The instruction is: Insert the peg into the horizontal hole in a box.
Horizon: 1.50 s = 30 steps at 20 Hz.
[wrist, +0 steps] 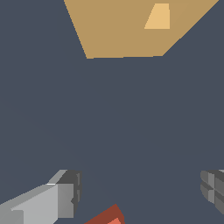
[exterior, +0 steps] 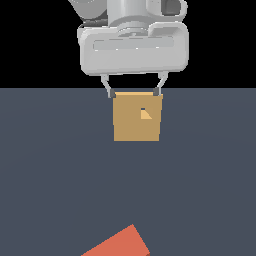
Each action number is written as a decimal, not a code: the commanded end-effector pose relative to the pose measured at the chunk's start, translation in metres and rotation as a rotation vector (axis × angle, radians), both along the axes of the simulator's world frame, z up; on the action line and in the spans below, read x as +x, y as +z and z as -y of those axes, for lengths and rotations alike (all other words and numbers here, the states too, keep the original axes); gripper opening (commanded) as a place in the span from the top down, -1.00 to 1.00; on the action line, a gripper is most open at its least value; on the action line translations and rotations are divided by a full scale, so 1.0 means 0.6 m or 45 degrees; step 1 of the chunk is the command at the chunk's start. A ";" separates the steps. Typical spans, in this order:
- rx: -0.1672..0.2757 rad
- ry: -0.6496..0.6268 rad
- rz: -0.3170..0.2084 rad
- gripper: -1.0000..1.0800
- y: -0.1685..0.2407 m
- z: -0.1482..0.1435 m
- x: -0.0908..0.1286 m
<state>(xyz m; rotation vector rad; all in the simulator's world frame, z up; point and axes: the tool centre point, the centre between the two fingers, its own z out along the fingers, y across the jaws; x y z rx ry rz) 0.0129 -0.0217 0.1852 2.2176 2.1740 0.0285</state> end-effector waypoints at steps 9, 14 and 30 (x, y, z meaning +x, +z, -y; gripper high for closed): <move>0.003 -0.118 -0.003 -0.92 -0.017 0.043 0.002; 0.008 -0.319 -0.008 -0.92 -0.047 0.117 -0.003; 0.033 -1.176 -0.032 -0.92 -0.177 0.384 -0.154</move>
